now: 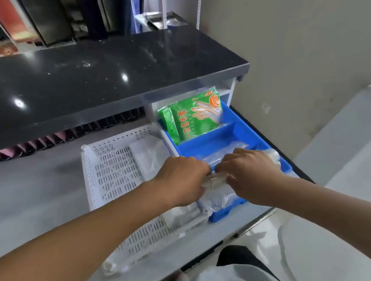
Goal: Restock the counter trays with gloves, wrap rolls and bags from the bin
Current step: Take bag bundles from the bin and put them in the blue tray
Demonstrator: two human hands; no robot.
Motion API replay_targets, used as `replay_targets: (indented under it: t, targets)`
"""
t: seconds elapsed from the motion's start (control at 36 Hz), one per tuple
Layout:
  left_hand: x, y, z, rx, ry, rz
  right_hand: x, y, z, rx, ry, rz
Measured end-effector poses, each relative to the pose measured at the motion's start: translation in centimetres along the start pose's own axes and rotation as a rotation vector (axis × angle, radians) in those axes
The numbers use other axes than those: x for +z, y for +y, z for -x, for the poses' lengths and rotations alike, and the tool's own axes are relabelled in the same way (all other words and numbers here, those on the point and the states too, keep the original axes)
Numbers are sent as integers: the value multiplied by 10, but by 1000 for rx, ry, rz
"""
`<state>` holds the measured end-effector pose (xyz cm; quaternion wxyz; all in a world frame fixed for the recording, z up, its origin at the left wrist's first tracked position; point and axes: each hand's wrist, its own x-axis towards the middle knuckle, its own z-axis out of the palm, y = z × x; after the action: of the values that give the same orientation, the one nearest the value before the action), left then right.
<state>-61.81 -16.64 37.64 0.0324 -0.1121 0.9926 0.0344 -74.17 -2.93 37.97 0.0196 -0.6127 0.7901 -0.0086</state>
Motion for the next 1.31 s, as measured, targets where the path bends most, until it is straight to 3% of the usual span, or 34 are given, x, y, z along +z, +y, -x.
replay_targets:
  t: [0.22, 0.47, 0.67, 0.86, 1.06, 1.14, 1.31]
  targets:
    - [-5, -20, -25, -23, 41, -24, 5, 35, -23, -29, 16, -86]
    - [-7, -21, -58, -164, -49, -12, 35, 101, -49, -34, -198, -103]
    - [-12, -28, -77, -293, -57, 82, 33, 131, -84, -122, -137, -93]
    - [-5, -38, -120, -458, 95, 173, 15, 175, -138, -169, -26, 19]
    - [44, -32, -150, -557, 174, 171, 47, 199, -158, -170, -29, 71]
    - [69, -20, -150, -573, 139, 187, 70, 204, -152, -197, -56, 78]
    - [95, -11, -158, -569, -77, 55, 112, 200, -142, -201, -204, 118]
